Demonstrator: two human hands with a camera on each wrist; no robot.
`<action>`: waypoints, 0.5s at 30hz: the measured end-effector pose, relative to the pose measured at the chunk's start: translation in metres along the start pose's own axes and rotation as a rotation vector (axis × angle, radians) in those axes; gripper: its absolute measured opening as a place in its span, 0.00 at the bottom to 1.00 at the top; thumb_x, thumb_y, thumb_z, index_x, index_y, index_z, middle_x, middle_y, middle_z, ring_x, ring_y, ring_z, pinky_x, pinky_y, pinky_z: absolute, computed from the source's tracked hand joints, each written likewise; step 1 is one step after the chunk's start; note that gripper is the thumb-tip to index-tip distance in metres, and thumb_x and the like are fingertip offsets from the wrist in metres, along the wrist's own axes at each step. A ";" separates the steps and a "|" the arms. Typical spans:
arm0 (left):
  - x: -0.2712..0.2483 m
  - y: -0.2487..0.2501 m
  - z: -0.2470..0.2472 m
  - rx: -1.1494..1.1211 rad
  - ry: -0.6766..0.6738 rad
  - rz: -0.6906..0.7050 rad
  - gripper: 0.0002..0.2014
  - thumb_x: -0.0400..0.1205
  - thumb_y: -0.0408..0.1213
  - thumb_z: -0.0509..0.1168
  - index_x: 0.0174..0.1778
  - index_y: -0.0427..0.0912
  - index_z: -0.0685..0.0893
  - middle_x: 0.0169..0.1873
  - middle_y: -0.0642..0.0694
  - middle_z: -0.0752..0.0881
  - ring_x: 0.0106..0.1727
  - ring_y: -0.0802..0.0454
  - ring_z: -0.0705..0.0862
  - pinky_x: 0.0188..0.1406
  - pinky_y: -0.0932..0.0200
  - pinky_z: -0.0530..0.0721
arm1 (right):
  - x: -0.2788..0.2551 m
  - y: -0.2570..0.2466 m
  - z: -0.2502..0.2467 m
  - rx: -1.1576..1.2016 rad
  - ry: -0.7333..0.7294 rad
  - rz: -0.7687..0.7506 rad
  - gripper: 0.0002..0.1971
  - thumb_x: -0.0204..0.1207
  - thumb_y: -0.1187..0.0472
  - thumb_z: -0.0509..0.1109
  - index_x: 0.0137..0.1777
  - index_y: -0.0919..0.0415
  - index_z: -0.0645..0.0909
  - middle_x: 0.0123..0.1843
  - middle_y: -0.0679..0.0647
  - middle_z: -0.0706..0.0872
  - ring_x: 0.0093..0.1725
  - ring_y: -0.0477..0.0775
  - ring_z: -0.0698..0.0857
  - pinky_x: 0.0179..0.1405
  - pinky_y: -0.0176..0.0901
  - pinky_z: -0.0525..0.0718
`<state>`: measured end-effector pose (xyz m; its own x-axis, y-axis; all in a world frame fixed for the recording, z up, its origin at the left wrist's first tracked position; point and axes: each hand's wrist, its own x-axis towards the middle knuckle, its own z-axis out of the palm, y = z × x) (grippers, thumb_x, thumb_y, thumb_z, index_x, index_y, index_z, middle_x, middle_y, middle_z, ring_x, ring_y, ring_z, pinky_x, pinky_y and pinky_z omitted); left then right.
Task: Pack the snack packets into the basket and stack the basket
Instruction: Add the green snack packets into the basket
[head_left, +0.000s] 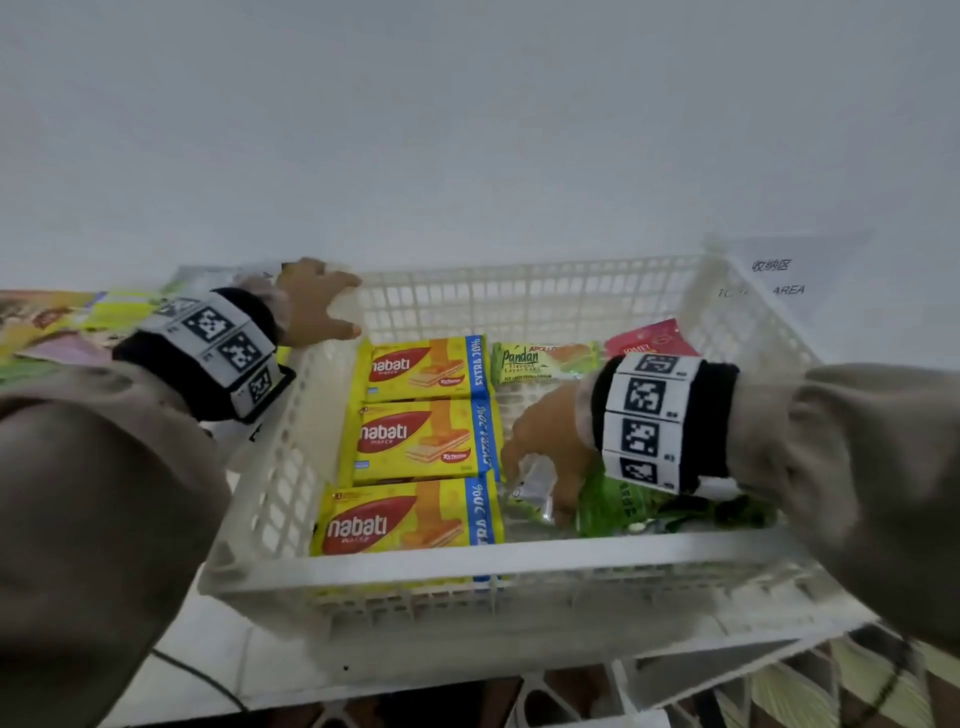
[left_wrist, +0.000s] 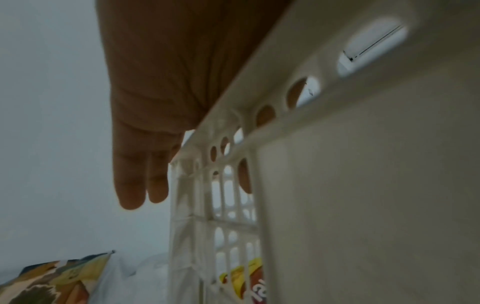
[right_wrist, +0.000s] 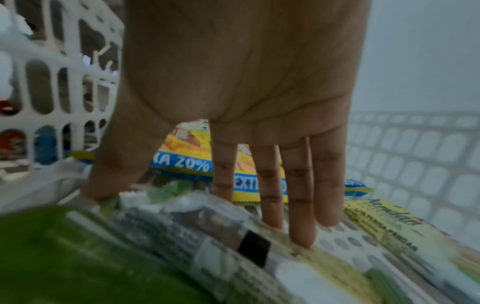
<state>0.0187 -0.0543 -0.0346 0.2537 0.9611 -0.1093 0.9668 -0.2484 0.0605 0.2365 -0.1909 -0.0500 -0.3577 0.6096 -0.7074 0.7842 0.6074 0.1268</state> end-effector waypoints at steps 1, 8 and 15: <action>0.005 -0.001 0.004 0.006 0.018 -0.009 0.32 0.80 0.48 0.64 0.79 0.52 0.59 0.78 0.38 0.54 0.79 0.40 0.57 0.77 0.43 0.55 | 0.002 -0.003 0.002 -0.036 -0.020 -0.010 0.35 0.74 0.44 0.69 0.78 0.53 0.62 0.77 0.53 0.67 0.75 0.55 0.68 0.69 0.45 0.68; 0.025 -0.009 0.018 -0.117 0.094 -0.007 0.26 0.77 0.38 0.65 0.71 0.54 0.67 0.72 0.39 0.57 0.66 0.33 0.74 0.68 0.39 0.72 | 0.006 -0.018 0.003 -0.206 -0.069 -0.039 0.35 0.78 0.43 0.64 0.81 0.52 0.56 0.78 0.55 0.65 0.74 0.56 0.69 0.67 0.45 0.70; 0.029 -0.008 0.023 -0.123 0.111 -0.058 0.23 0.77 0.31 0.58 0.63 0.59 0.65 0.68 0.48 0.58 0.60 0.33 0.77 0.60 0.41 0.78 | 0.005 0.029 -0.009 0.064 0.082 0.045 0.10 0.75 0.55 0.70 0.38 0.57 0.73 0.33 0.44 0.69 0.35 0.47 0.71 0.28 0.32 0.64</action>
<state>0.0187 -0.0273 -0.0612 0.1856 0.9826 -0.0061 0.9670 -0.1816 0.1789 0.2528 -0.1660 -0.0440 -0.3592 0.6769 -0.6424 0.8305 0.5458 0.1108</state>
